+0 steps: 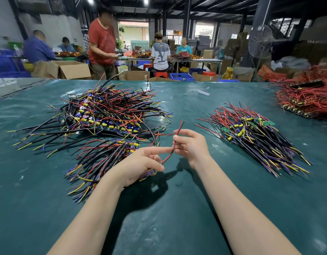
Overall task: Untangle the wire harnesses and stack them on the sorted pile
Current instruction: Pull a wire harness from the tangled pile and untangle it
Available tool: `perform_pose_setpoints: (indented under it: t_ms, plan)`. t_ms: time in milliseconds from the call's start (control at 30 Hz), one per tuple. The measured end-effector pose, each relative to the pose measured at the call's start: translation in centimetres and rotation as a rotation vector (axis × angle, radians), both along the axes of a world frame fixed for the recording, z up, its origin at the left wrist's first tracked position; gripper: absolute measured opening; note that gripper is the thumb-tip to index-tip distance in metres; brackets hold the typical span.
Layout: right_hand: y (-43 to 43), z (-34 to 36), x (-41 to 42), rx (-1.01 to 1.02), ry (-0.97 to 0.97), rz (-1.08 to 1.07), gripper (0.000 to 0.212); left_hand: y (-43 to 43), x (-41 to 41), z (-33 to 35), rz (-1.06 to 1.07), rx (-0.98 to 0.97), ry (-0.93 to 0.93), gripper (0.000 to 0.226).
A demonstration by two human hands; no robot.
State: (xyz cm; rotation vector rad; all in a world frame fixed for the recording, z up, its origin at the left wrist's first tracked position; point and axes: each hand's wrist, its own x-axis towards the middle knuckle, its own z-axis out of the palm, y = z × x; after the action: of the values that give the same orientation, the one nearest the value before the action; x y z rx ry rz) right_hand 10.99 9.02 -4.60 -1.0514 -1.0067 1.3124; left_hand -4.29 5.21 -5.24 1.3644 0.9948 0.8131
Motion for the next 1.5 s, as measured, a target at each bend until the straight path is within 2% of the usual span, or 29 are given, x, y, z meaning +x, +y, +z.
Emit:
perform_pose_setpoints:
  t_ms: [233, 400, 567, 733, 1133, 1267, 1367, 1433, 1500]
  plan:
    - [0.5, 0.0, 0.4, 0.054, 0.061, -0.123, 0.021, -0.4, -0.1, 0.2, -0.009, -0.017, -0.014, 0.047]
    - [1.0, 0.1, 0.8, 0.116, 0.163, -0.182, 0.025, 0.0, -0.8, 0.0, 0.154, 0.054, -0.009, 0.041]
    - [1.2, 0.2, 1.1, 0.059, 0.275, -0.187, 0.026, 0.0, -0.9, -0.3, 0.163, 0.045, -0.059, 0.039]
    - [1.3, 0.3, 1.5, -0.017, 0.324, -0.184, 0.024, 0.5, -1.1, -0.1, 0.335, 0.140, -0.068, 0.027]
    - [1.6, -0.5, 1.8, 0.076, 0.313, -0.210, 0.024, -0.3, -1.2, 0.0, 0.156, 0.019, -0.004, 0.042]
    - [1.8, -0.8, 2.2, -0.040, 0.476, -0.270, 0.029, -0.4, -0.7, 0.2, 0.178, 0.015, -0.045, 0.030]
    - [1.4, -0.9, 1.8, -0.148, 0.612, -0.225, 0.034, -0.2, -0.6, 0.3, 0.289, 0.044, -0.135, 0.023]
    - [0.9, -1.0, 0.6, -0.191, 0.529, -0.111, 0.047, 0.0, -0.8, 0.3, 0.388, 0.038, -0.236, 0.020]
    - [0.2, -1.0, -1.0, -0.209, 0.318, 0.036, 0.049, 0.1, -0.9, 0.4, 0.442, 0.029, -0.312, 0.018]
